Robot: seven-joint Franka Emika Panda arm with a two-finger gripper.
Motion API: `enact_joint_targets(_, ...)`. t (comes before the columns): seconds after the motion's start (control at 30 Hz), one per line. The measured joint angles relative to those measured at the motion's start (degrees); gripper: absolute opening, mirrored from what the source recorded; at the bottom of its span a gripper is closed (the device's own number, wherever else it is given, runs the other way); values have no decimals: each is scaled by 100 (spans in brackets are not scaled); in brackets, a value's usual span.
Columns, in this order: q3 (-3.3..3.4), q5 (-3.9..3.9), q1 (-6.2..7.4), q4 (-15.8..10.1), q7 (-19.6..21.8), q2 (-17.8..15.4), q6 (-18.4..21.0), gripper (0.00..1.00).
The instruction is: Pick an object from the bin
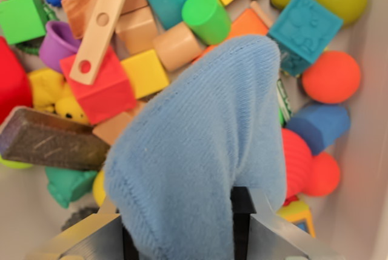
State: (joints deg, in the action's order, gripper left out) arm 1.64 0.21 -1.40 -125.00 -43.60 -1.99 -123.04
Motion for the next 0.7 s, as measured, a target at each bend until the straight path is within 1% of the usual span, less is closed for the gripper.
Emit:
enact_joint_targets(0.33,0,-3,0,312,2,-185,498,0)
enact_joint_targets(0.7,0,-4,0,571,4,-287,863,0)
